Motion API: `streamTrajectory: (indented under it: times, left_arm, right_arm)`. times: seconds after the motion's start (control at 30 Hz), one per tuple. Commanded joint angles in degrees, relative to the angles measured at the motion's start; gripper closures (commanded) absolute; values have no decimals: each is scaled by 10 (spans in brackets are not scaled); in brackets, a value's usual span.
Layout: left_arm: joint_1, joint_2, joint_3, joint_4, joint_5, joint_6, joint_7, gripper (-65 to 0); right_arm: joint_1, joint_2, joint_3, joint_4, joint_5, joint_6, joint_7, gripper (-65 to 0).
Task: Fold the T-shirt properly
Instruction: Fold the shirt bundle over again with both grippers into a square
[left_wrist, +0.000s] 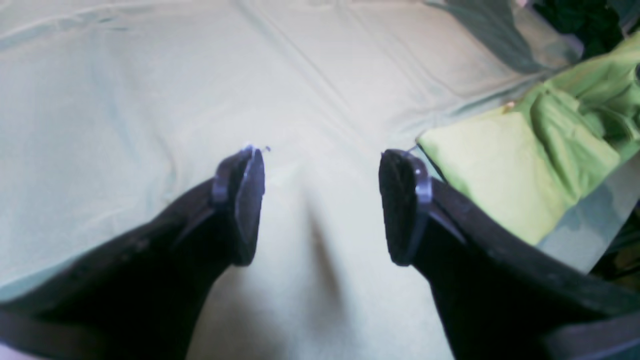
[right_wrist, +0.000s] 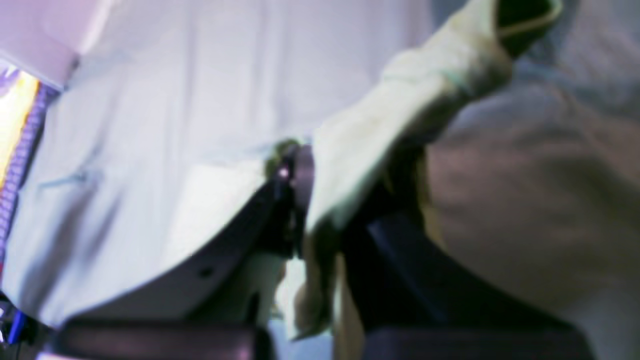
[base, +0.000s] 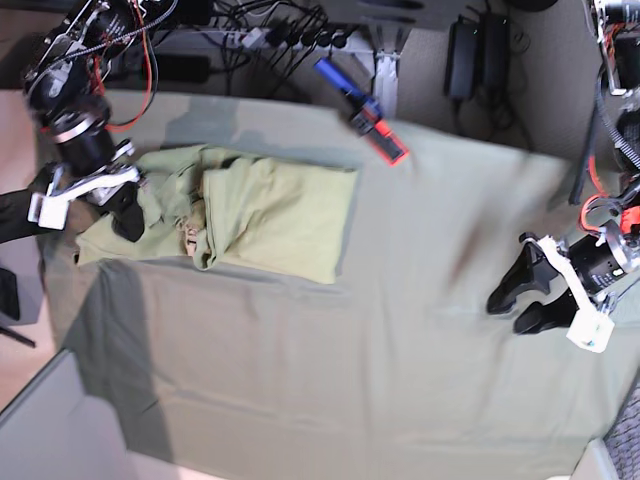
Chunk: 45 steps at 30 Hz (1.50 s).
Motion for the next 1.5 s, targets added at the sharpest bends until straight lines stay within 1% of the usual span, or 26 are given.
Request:
streamTrajectory:
  times: [0.0,0.1,0.27,0.4,0.5,0.57,0.7,0.73,0.8,0.83,0.87,1.07,1.23,1.37,1.43,1.47]
  left_arm:
    - [-7,-6,-3,10,-13,-5,-12,-391]
    - [-7,-7,-3,10,-12,-5,-12,-391]
    - [-7,-7,-3,10,-13,-5,-12,-391]
    - [-7,-7,-3,10,-18,-5,-12,-391]
    - [-7,-7,-3,10,-19,-5,-12,-391]
    - [-7,-7,-3,10,-19,-5,-12,-391]
    - [-7,-7,-3,10,-19,-5,-12,-391]
    - [-7,-7,-3,10,-19,-5,-12,-391]
    - [-7,-7,-3,10,-23,-5,-12,-391]
    - [-7,-7,-3,10,-30,-5,-12,-391]
    - [-7,-6,-3,10,-34,-5,-12,-391]
    - [-8,-7,-3,10,-42,-5,-12,-391]
    - [-8,-7,-3,10,-42,-5,-12,-391]
    - [-8,-6,-3,10,-44,-5,-12,-391]
    - [-8,-7,-3,10,-50,-5,-12,-391]
    - [-8,-7,-3,10,-55,-5,-12,-390]
  right_arm:
    - [3,-4,-2,21,9,36,16,0]
    - [3,-31,-32,44,7,36,19,0]
    - [3,-73,-124,50,-25,36,31,0]
    - [3,-105,-201,48,-82,36,58,0]
    - [3,-125,-250,38,-112,36,64,0]
    - [3,-134,-278,23,-124,36,65,0]
    - [3,-134,-325,-19,-168,36,89,0]
    - [3,-134,-332,-27,-174,36,89,-55]
    - [3,-134,-346,-37,-175,36,89,-299]
    - [3,-134,-353,-39,-174,36,89,-394]
    - [3,-133,-362,-40,-170,36,89,-446]
    - [3,-134,-437,-40,-143,38,89,-443]
    - [3,-134,-490,-37,-136,38,89,-443]
    - [3,-134,-506,-27,-115,38,84,-442]
    - [4,-133,-502,-16,-124,38,86,-442]
    - [9,-133,-499,-8,-138,38,90,-440]
